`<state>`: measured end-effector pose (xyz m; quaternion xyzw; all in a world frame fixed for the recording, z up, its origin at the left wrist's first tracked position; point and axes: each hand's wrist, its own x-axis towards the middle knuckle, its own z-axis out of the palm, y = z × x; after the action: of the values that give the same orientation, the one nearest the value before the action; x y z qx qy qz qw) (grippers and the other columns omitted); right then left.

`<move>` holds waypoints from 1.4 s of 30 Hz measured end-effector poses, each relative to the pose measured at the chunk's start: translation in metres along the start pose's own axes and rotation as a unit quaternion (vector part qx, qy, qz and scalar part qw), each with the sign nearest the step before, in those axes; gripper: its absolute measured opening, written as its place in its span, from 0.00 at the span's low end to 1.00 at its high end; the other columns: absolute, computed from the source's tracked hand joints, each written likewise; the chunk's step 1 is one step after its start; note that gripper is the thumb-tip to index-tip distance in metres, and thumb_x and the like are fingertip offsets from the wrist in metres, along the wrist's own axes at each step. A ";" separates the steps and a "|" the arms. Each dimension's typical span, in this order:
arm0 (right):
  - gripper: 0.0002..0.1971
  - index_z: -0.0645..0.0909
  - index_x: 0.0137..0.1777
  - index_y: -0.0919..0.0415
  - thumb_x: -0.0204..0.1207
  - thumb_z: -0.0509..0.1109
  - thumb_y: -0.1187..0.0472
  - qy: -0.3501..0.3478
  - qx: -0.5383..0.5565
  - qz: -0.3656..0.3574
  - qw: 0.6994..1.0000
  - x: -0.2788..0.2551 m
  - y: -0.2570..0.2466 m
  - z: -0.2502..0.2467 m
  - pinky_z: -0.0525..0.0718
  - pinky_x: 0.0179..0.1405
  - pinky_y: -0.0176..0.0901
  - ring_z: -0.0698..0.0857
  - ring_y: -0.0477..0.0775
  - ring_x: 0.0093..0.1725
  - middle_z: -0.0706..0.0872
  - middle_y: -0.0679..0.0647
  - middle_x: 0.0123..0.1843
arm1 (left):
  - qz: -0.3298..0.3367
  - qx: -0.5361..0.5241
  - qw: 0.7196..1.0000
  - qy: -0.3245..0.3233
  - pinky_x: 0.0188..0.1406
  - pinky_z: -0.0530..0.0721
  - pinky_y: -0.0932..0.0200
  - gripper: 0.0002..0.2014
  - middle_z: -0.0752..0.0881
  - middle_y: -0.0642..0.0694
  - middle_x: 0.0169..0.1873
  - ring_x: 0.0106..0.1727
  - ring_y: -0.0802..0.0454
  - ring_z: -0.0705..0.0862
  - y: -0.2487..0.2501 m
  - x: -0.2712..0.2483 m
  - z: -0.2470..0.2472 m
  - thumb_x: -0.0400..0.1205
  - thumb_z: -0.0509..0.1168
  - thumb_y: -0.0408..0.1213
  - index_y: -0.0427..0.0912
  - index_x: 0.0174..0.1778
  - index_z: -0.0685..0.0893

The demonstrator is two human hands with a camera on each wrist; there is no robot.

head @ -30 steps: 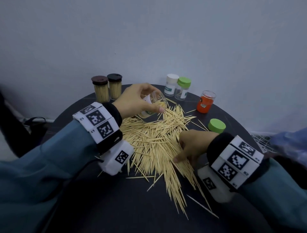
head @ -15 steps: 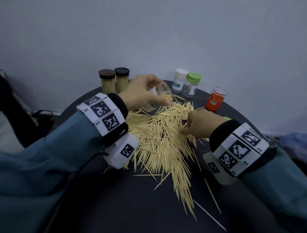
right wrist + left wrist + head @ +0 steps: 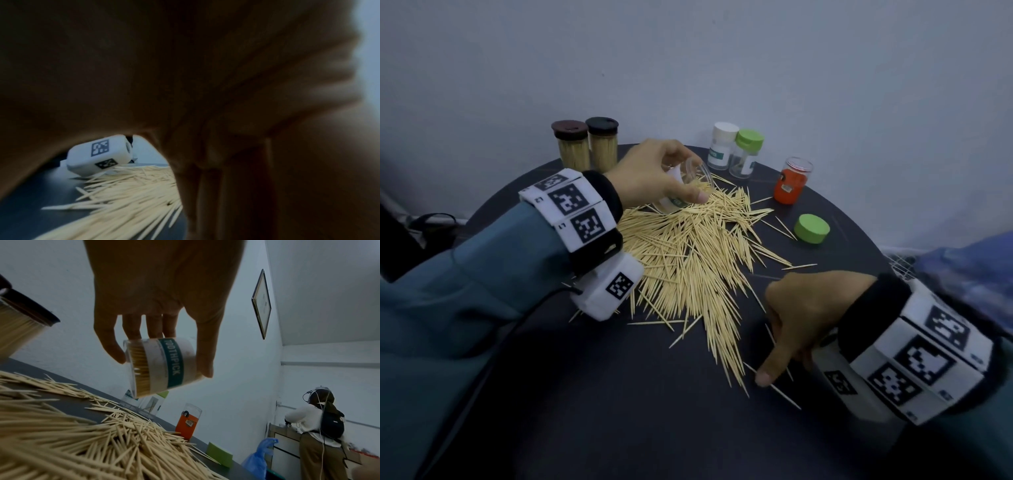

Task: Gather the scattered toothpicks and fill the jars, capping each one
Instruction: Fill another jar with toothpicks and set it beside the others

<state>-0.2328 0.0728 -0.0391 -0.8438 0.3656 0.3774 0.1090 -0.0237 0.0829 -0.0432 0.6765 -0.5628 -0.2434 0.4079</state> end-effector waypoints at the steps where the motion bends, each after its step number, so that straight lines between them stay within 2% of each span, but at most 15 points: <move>1: 0.22 0.82 0.27 0.59 0.59 0.79 0.39 0.001 -0.006 -0.011 1.000 -0.001 -0.001 0.002 0.85 0.48 0.42 0.85 0.46 0.36 0.87 0.52 0.25 | -0.002 0.004 1.000 0.000 0.66 0.77 0.50 0.28 0.83 0.53 0.53 0.60 0.53 0.81 0.000 0.000 0.000 0.65 0.79 0.44 0.48 0.61 0.80; 2: 0.21 0.80 0.26 0.60 0.60 0.80 0.43 0.009 -0.010 -0.021 1.000 -0.002 -0.003 0.003 0.86 0.49 0.45 0.85 0.48 0.37 0.86 0.56 0.25 | -0.002 0.007 1.000 -0.001 0.66 0.78 0.49 0.28 0.83 0.52 0.53 0.60 0.53 0.81 0.000 0.000 0.001 0.65 0.79 0.44 0.48 0.61 0.80; 5: 0.18 0.77 0.26 0.62 0.65 0.80 0.52 0.018 0.019 -0.032 0.999 -0.001 -0.005 0.004 0.88 0.51 0.48 0.86 0.51 0.37 0.82 0.53 0.26 | -0.004 0.015 1.000 -0.002 0.66 0.78 0.48 0.29 0.84 0.52 0.54 0.60 0.52 0.81 -0.001 0.000 0.001 0.65 0.79 0.45 0.47 0.62 0.81; 7: 0.14 0.85 0.33 0.68 0.68 0.78 0.56 0.001 0.072 -0.051 0.996 0.003 -0.005 0.004 0.88 0.44 0.40 0.86 0.49 0.32 0.87 0.56 0.31 | -0.005 0.014 1.000 -0.002 0.66 0.79 0.48 0.29 0.84 0.52 0.55 0.60 0.52 0.81 -0.002 0.000 0.002 0.65 0.79 0.44 0.47 0.62 0.81; 9: 0.11 0.87 0.39 0.72 0.72 0.75 0.60 -0.006 0.129 -0.068 0.989 0.010 -0.003 0.004 0.86 0.36 0.35 0.86 0.49 0.29 0.88 0.59 0.34 | -0.006 0.010 1.000 -0.001 0.65 0.79 0.49 0.29 0.84 0.51 0.56 0.60 0.52 0.81 -0.002 0.001 0.002 0.65 0.79 0.44 0.48 0.62 0.82; 14: 0.10 0.85 0.40 0.75 0.75 0.72 0.65 0.002 0.198 -0.078 0.977 0.027 -0.004 -0.003 0.88 0.39 0.42 0.87 0.51 0.28 0.88 0.63 0.35 | -0.009 0.003 1.000 0.000 0.64 0.80 0.49 0.29 0.85 0.51 0.56 0.59 0.52 0.82 -0.002 0.001 0.001 0.64 0.80 0.45 0.48 0.62 0.81; 18: 0.10 0.83 0.43 0.74 0.78 0.67 0.65 0.136 0.232 -0.079 0.960 0.037 -0.010 -0.014 0.87 0.34 0.39 0.86 0.49 0.26 0.87 0.58 0.31 | -0.007 0.000 1.000 -0.001 0.66 0.78 0.47 0.28 0.84 0.51 0.56 0.60 0.52 0.81 -0.002 0.001 0.000 0.64 0.80 0.44 0.49 0.60 0.81; 20: 0.15 0.83 0.45 0.73 0.79 0.66 0.57 0.161 0.233 -0.073 0.956 0.037 -0.011 -0.019 0.88 0.36 0.39 0.86 0.50 0.27 0.88 0.58 0.32 | -0.006 -0.002 1.000 -0.001 0.67 0.78 0.48 0.28 0.84 0.51 0.56 0.60 0.53 0.81 -0.002 0.001 -0.001 0.64 0.79 0.44 0.49 0.60 0.80; 22: 0.23 0.83 0.40 0.71 0.74 0.69 0.46 0.098 0.204 -0.049 0.973 0.033 -0.011 -0.021 0.90 0.43 0.44 0.88 0.52 0.30 0.90 0.58 0.33 | -0.007 -0.005 1.000 -0.001 0.66 0.78 0.50 0.29 0.84 0.51 0.57 0.60 0.53 0.81 -0.002 0.002 -0.002 0.64 0.79 0.44 0.48 0.62 0.80; 24: 0.26 0.83 0.35 0.68 0.68 0.73 0.41 0.008 0.171 -0.027 0.985 0.027 -0.014 -0.018 0.89 0.46 0.47 0.89 0.53 0.31 0.89 0.57 0.30 | -0.007 -0.004 1.000 -0.001 0.66 0.78 0.50 0.30 0.84 0.50 0.57 0.60 0.53 0.81 -0.002 0.002 -0.002 0.64 0.79 0.44 0.48 0.63 0.79; 27: 0.20 0.82 0.29 0.67 0.66 0.79 0.49 -0.022 0.156 -0.034 0.987 0.025 -0.021 -0.009 0.89 0.47 0.47 0.87 0.51 0.27 0.86 0.54 0.23 | -0.005 0.000 1.000 -0.002 0.65 0.78 0.51 0.30 0.84 0.50 0.57 0.61 0.53 0.81 -0.002 0.002 -0.002 0.65 0.79 0.44 0.48 0.63 0.79; 33: 0.11 0.83 0.37 0.77 0.70 0.76 0.66 0.025 0.214 -0.061 0.975 0.038 -0.021 -0.010 0.89 0.48 0.54 0.86 0.50 0.23 0.85 0.55 0.21 | -0.005 -0.002 1.000 -0.001 0.67 0.78 0.47 0.28 0.84 0.50 0.57 0.61 0.52 0.81 -0.003 0.002 -0.001 0.64 0.80 0.44 0.49 0.60 0.80; 38: 0.11 0.82 0.36 0.78 0.69 0.76 0.68 0.060 0.226 -0.056 0.971 0.051 -0.018 -0.023 0.89 0.49 0.55 0.87 0.53 0.26 0.86 0.59 0.24 | -0.004 -0.007 1.000 0.003 0.65 0.78 0.52 0.28 0.84 0.51 0.56 0.60 0.54 0.81 -0.005 0.004 -0.002 0.65 0.80 0.43 0.48 0.61 0.81; 40: 0.10 0.81 0.36 0.75 0.70 0.76 0.68 0.108 0.231 -0.054 0.966 0.055 -0.019 -0.030 0.88 0.48 0.58 0.89 0.57 0.30 0.87 0.62 0.28 | -0.004 -0.009 1.000 0.005 0.64 0.78 0.54 0.28 0.84 0.50 0.57 0.61 0.54 0.81 -0.006 0.005 -0.004 0.65 0.80 0.43 0.48 0.62 0.80; 42: 0.09 0.79 0.38 0.70 0.69 0.77 0.66 0.180 0.230 -0.054 0.955 0.058 -0.021 -0.038 0.89 0.46 0.54 0.90 0.58 0.34 0.88 0.61 0.30 | -0.003 -0.009 1.000 0.007 0.63 0.78 0.55 0.29 0.84 0.50 0.58 0.61 0.54 0.81 -0.006 0.005 -0.006 0.65 0.80 0.43 0.47 0.62 0.80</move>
<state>-0.1713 0.0395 -0.0561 -0.8682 0.4103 0.1181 0.2529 -0.0144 0.0796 -0.0445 0.6767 -0.5552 -0.2447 0.4171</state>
